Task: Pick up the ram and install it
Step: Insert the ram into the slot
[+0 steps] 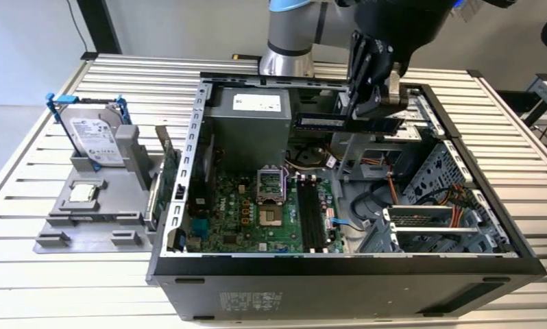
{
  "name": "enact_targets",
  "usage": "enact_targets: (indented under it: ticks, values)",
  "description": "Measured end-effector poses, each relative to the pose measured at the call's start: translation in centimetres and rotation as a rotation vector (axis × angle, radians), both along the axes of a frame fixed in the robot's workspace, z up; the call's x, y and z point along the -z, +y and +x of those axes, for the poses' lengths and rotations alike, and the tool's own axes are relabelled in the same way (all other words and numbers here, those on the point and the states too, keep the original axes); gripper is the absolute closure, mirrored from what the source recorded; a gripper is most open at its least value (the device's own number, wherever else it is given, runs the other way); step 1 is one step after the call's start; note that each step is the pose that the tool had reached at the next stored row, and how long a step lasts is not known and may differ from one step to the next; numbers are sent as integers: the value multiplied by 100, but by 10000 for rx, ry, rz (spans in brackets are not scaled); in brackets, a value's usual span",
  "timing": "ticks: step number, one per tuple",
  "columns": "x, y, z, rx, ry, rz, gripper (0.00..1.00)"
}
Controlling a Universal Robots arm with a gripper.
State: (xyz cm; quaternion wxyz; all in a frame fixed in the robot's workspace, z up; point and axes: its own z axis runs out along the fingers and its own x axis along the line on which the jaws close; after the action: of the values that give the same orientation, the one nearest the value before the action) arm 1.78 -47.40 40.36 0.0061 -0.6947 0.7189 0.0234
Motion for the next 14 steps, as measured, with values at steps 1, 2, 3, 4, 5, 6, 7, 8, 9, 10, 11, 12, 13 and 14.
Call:
enact_targets:
  ticks: [1,2,3,4,5,6,7,8,9,10,11,12,13,14]
  values:
    - [0,46,0,-1,0,0,100]
    - [1,87,0,-1,1,-1,100]
    - [2,124,0,0,0,1,100]
    - [2,153,0,0,1,-1,100]
    - [1,166,1,-1,1,-2,100]
    - [2,168,1,-2,1,-1,100]
    - [2,169,1,-2,0,0,100]
    - [2,169,1,-2,1,-1,100]
    - [2,169,0,-1,3,1,100]
    - [2,169,0,-1,3,0,100]
    - [2,169,0,-1,3,-1,100]
    - [2,170,0,0,4,0,100]
    - [2,170,0,-1,4,0,100]
    - [2,170,0,-1,4,0,100]
